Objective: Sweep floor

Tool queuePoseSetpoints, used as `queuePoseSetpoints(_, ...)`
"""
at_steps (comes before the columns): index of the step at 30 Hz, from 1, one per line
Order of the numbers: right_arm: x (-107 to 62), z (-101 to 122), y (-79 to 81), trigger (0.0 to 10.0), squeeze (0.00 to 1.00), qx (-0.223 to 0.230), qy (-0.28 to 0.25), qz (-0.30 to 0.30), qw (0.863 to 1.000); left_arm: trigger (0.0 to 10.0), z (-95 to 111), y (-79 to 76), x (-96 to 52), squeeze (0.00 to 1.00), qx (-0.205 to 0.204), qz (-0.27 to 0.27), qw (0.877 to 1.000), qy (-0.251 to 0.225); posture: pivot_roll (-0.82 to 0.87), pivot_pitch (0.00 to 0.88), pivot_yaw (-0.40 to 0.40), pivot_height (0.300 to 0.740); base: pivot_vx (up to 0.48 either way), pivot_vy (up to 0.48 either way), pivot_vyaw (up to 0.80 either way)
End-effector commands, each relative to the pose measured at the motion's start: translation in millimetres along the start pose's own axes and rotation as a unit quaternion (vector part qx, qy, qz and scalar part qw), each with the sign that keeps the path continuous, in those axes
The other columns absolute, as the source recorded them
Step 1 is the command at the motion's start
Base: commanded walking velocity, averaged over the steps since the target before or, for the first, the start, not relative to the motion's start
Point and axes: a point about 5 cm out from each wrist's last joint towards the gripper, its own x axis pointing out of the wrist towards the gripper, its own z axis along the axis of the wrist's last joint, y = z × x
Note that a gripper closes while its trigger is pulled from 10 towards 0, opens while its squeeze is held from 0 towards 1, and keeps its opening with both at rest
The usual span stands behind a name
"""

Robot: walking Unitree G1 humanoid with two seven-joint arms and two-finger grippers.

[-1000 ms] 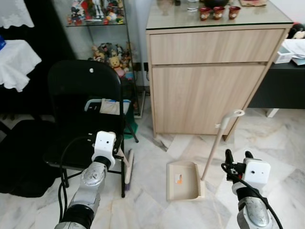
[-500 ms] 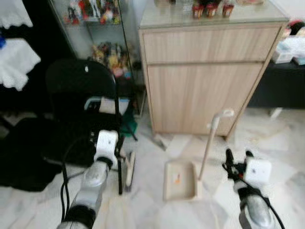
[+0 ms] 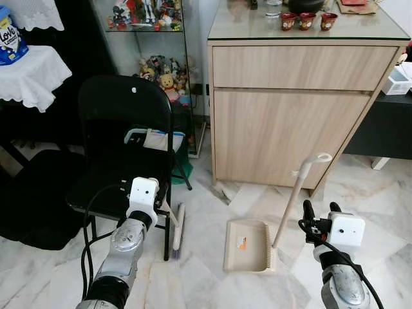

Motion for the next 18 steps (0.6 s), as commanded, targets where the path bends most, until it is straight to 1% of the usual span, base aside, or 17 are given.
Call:
queuePoseSetpoints(1, 0.6, 1.6, -1.5, 10.0, 0.0, 0.002, 0.0, -0.004, 1.0, 10.0, 7.1, 5.2, 0.9, 0.0, 0.001, 0.007, 1.0, -0.02, -0.11, 0.111, 0.062, 0.74, 0.0, 0.0, 0.0)
queuePoseSetpoints(9, 0.4, 2.1, -3.2, 10.0, 0.0, 0.002, -0.001, -0.009, 1.0, 10.0, 6.7, 4.5, 0.4, 0.0, 0.0, 0.005, 1.0, -0.021, -0.11, 0.108, 0.062, 0.74, 0.0, 0.0, 0.0)
queuePoseSetpoints(18, 0.7, 1.9, -2.9, 10.0, 0.0, 0.003, 0.0, -0.011, 1.0, 10.0, 7.0, 4.6, 0.5, 0.0, 0.002, 0.003, 1.0, -0.022, -0.1, 0.108, 0.065, 0.74, 0.296, 0.0, 0.0)
